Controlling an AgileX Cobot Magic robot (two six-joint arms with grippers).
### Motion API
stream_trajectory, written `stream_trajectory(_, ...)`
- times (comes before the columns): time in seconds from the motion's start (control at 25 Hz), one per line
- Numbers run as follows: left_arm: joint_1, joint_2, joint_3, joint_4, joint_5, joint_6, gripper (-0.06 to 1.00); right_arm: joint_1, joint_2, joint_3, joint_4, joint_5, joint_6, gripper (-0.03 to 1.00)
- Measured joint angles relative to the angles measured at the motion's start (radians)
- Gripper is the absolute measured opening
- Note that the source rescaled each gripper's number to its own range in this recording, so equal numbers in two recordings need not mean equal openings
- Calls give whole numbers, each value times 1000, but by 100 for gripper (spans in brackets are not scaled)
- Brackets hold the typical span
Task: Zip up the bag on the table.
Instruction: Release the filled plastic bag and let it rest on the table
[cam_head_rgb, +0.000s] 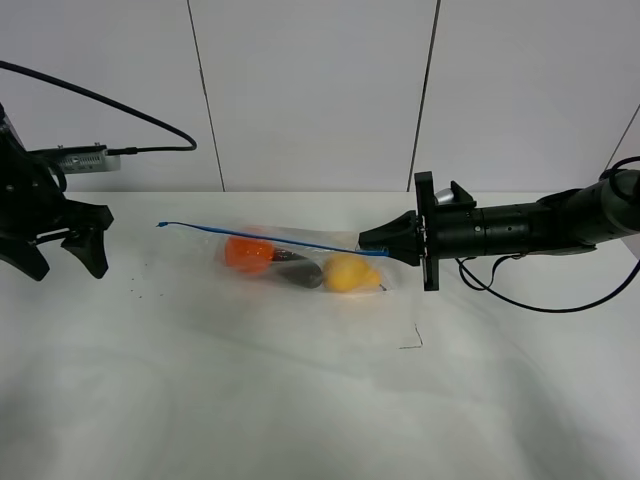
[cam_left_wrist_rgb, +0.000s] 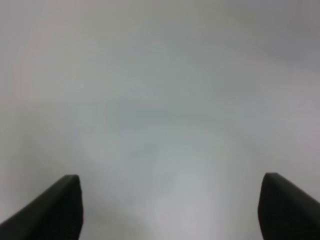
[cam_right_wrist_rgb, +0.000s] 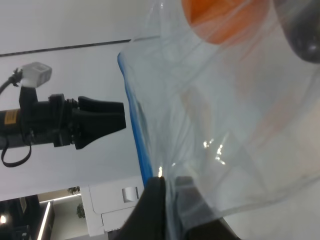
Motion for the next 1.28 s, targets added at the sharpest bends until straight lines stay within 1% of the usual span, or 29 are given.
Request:
stream_trajectory(0.12,0,-2,0,20,59,-14,92,0,0,0,-8,0,0,0)
stream_trajectory(0.28,0,-52,36,51,59,-23,92,0,0,0,-28,1,0,0)
stream_trajectory(0.4,0,-141,120,56,59,-41,92,0,0,0,-34,1,0,0)
stream_trajectory(0.8,0,-611,525,59,58,-61,92,0,0,0,-37,1,0,0)
stream_trajectory(0.88,0,-701,589,59,45,-63,92,0,0,0,-37,1,0,0)
stream_trajectory(1.08,0,-925,712,60,-29,-62,92,0,0,0,-37,1,0,0)
stream_trajectory(1.2,0,-1042,767,60,-44,-35,92,0,0,0,-38,1,0,0)
stream_trajectory(1.28,0,-1106,779,60,-58,-23,92,0,0,0,-38,1,0,0)
